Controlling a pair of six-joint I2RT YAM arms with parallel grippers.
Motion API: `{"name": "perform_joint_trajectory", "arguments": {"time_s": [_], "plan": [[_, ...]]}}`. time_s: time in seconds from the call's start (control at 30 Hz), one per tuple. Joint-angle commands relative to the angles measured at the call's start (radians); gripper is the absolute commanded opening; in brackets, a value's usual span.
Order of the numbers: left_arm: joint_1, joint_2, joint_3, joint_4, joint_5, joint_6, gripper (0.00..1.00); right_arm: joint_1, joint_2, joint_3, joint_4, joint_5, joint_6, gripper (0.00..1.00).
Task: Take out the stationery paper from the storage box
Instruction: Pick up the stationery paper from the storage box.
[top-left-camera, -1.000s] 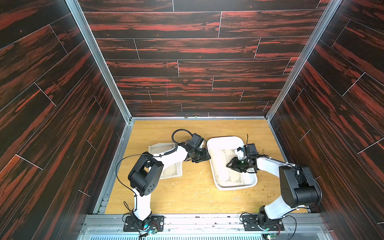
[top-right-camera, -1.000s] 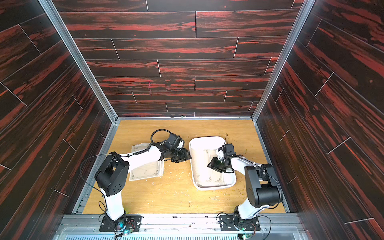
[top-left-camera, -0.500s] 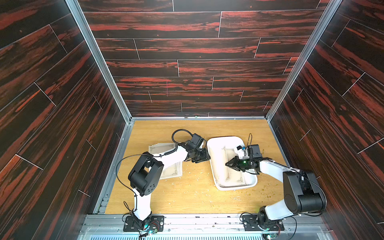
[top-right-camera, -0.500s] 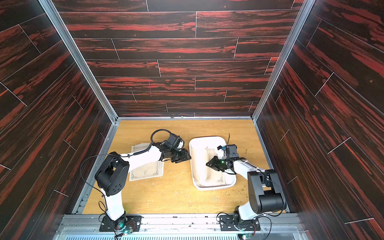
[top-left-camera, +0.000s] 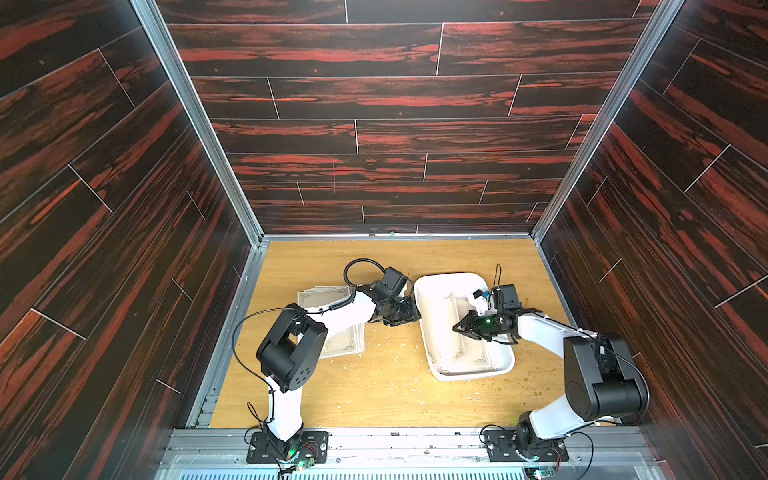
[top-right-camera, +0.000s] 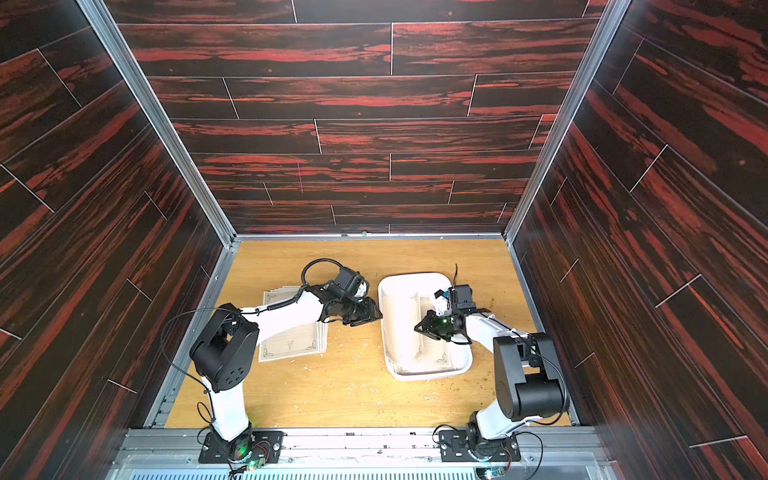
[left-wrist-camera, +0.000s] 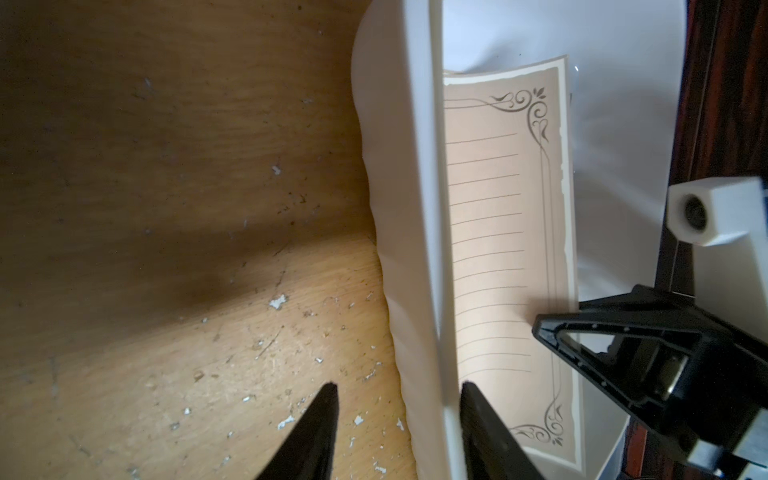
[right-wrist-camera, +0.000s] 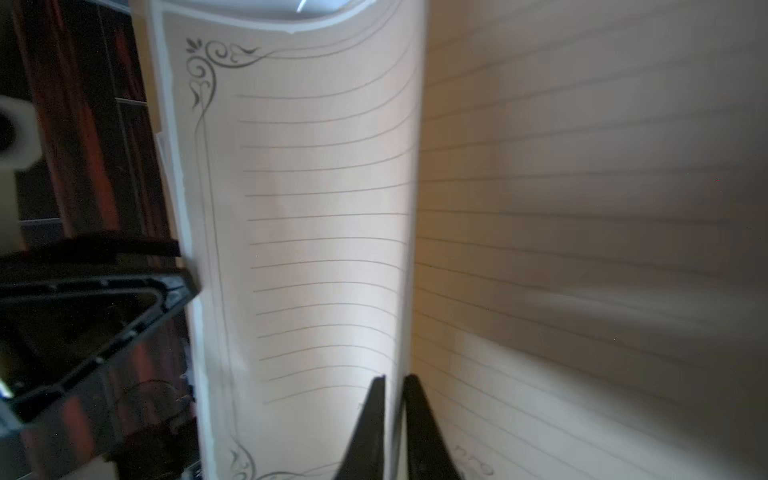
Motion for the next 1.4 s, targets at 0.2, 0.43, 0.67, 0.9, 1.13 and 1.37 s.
{"name": "perform_joint_trajectory", "arguments": {"time_s": [0.2, 0.43, 0.67, 0.9, 1.13, 1.37], "plan": [[0.006, -0.154, 0.087, -0.024, -0.096, 0.152, 0.61, 0.013, -0.213, 0.232, -0.349, 0.212, -0.128, 0.00], [0.040, -0.404, -0.083, 0.247, -0.121, 0.258, 0.62, 0.188, -0.293, 0.572, -0.635, 0.574, -0.297, 0.00], [0.059, -0.597, -0.265, 0.545, 0.003, 0.328, 0.60, 0.377, -0.356, 0.792, -0.689, 0.686, -0.370, 0.00], [0.061, -0.661, -0.321, 0.721, 0.208, 0.284, 0.60, 0.389, -0.580, 0.666, -0.416, 0.421, -0.431, 0.00], [0.063, -0.659, -0.325, 0.922, 0.386, 0.179, 0.61, 0.389, -0.735, 0.543, -0.225, 0.265, -0.387, 0.00], [0.061, -0.641, -0.318, 1.085, 0.488, 0.091, 0.59, 0.388, -0.750, 0.538, -0.188, 0.078, -0.318, 0.00]]}}
